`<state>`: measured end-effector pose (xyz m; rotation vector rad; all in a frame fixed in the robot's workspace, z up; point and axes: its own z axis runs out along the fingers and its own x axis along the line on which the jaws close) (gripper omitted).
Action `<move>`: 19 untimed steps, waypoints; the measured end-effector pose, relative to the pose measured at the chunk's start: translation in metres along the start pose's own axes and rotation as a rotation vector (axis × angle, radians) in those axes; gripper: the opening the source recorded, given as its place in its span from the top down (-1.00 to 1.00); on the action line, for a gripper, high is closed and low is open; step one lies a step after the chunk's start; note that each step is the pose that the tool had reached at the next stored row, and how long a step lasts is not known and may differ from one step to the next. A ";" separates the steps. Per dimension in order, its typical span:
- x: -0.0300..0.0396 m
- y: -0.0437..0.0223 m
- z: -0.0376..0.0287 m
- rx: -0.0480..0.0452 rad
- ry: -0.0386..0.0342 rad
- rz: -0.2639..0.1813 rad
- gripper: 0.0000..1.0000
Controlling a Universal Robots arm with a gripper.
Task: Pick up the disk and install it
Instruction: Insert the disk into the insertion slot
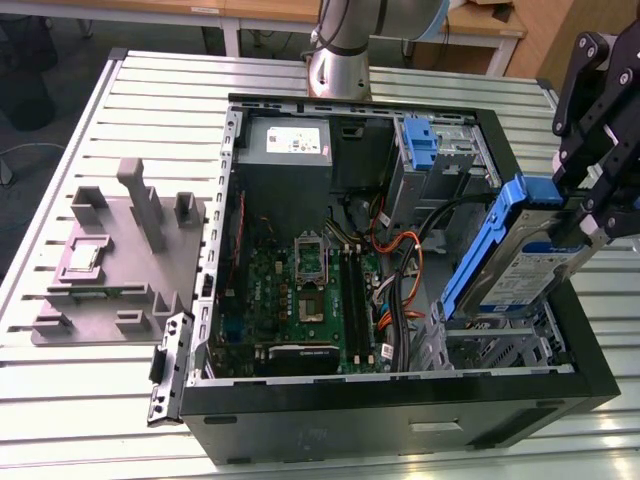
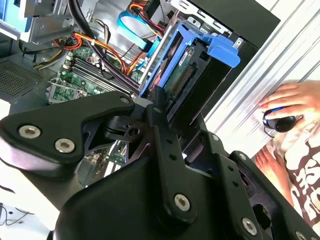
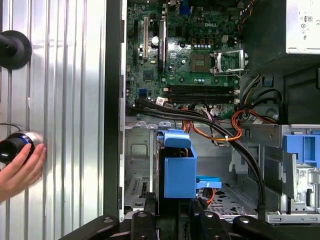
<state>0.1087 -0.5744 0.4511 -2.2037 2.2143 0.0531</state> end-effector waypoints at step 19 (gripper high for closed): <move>0.0002 -0.0002 0.0052 0.0003 -0.0003 0.010 0.30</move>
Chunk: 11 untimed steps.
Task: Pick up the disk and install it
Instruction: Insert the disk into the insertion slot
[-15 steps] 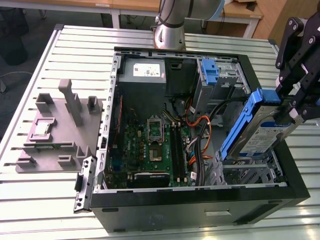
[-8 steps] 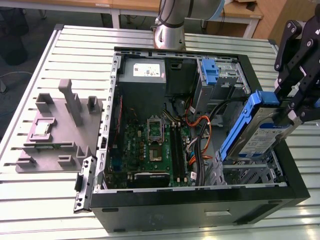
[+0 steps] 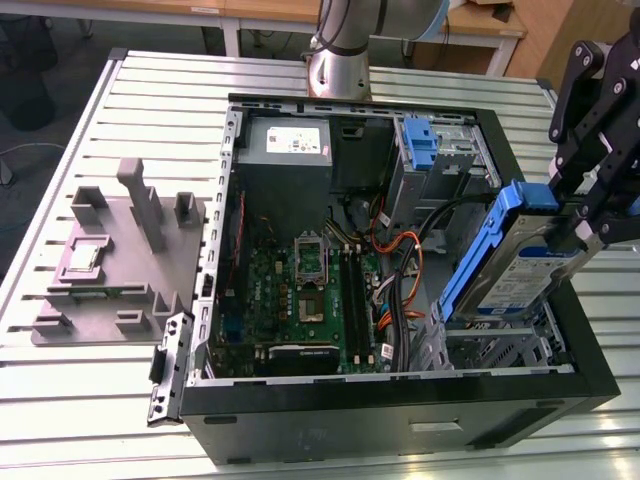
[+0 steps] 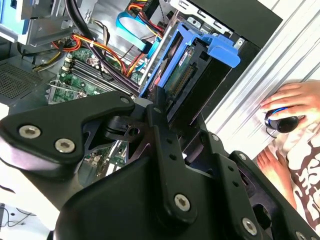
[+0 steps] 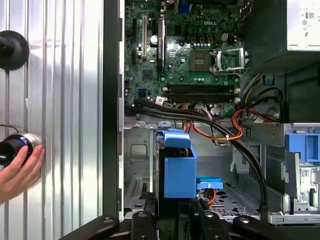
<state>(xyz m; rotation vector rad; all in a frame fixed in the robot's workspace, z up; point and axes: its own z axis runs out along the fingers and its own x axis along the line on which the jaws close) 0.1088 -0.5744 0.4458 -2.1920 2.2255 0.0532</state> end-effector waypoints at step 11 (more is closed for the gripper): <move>0.0001 0.0000 0.0031 0.0000 -0.0001 0.000 0.30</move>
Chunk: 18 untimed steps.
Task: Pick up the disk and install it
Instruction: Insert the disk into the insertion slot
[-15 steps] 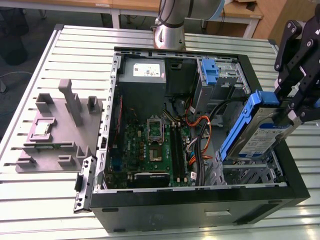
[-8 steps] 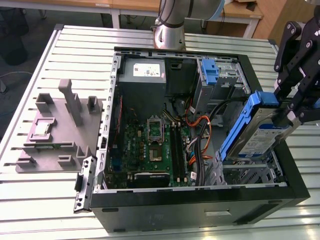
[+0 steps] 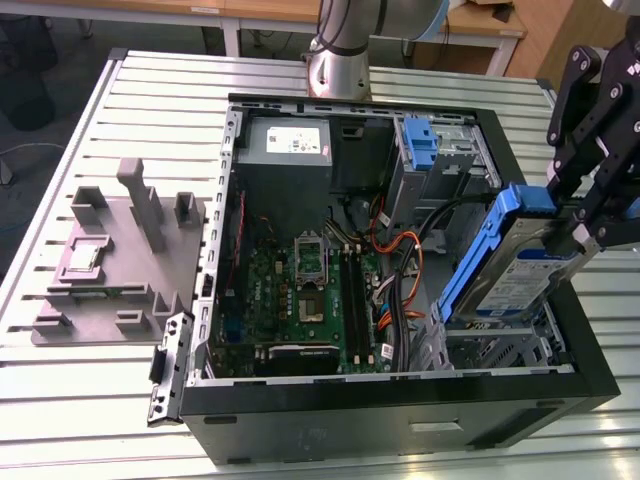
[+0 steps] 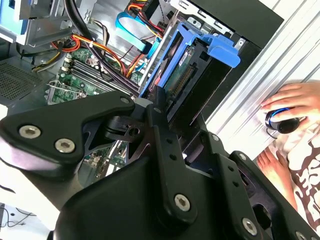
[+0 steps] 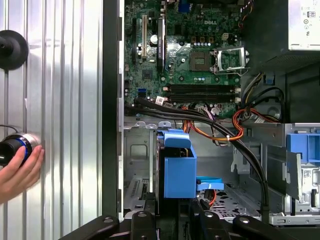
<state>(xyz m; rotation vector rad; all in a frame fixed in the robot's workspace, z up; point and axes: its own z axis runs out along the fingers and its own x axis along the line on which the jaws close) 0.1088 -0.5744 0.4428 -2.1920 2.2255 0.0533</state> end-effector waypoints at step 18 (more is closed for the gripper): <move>0.0004 -0.0002 0.0123 0.0000 0.0001 0.000 0.30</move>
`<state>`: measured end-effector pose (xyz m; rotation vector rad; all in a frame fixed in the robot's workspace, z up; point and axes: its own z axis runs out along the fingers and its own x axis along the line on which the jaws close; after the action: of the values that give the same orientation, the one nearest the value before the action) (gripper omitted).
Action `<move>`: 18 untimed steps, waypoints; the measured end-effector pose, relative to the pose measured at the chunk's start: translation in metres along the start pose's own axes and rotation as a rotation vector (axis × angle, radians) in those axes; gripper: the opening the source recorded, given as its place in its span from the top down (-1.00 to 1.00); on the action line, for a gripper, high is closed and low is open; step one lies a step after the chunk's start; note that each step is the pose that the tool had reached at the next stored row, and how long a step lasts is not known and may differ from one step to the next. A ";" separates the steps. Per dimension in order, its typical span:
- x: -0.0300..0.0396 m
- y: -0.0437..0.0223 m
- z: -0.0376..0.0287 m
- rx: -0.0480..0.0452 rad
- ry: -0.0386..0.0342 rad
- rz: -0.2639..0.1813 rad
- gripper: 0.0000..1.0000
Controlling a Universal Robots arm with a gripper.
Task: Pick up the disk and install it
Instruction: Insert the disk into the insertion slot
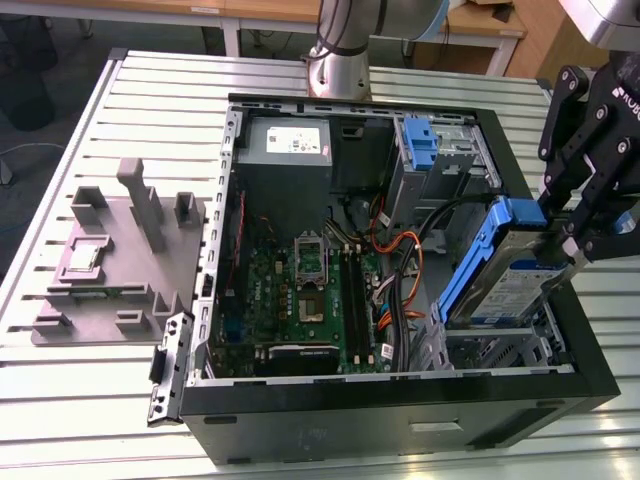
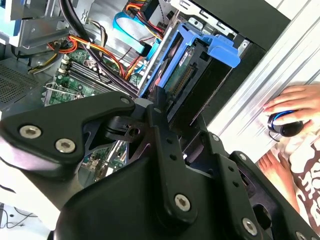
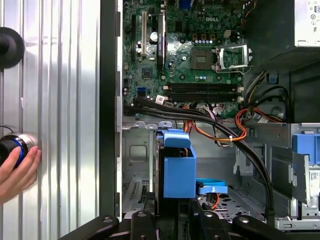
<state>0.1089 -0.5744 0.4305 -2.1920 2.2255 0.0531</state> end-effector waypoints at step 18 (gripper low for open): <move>0.0011 -0.0004 0.0305 0.0000 0.0000 0.000 0.30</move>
<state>0.1089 -0.5744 0.3999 -2.1921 2.2255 0.0531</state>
